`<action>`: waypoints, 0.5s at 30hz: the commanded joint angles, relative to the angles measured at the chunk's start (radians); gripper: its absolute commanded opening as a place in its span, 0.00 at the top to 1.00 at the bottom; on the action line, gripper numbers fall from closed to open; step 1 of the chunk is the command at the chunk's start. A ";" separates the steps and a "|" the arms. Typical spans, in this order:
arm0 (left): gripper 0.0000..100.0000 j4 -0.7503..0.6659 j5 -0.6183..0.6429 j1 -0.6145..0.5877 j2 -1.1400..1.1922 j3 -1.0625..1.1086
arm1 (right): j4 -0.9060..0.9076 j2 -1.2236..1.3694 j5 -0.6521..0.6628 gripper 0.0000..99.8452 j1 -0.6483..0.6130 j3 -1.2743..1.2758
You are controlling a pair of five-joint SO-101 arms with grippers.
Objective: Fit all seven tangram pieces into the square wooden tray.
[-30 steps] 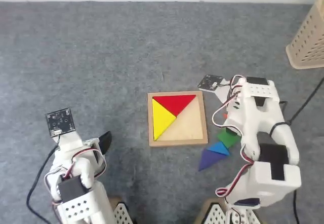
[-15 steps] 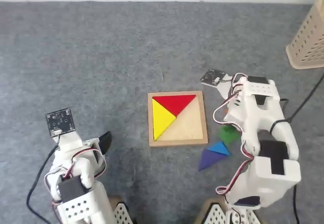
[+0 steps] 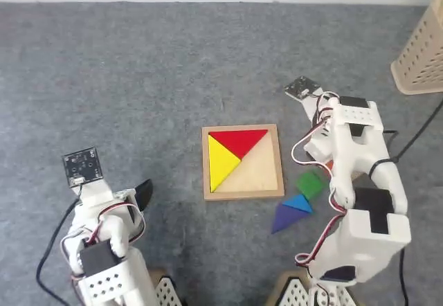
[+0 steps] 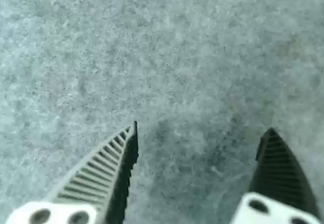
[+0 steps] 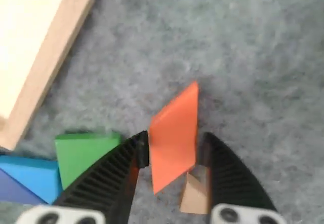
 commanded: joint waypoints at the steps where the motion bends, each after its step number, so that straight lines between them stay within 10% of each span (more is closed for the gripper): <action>1: 0.65 -0.002 -0.002 0.002 -0.012 -0.013 | 0.016 0.019 0.012 0.73 0.004 -0.046; 15: 0.65 -0.002 -0.002 0.002 -0.012 -0.013 | 0.097 0.102 -0.118 0.95 -0.005 -0.209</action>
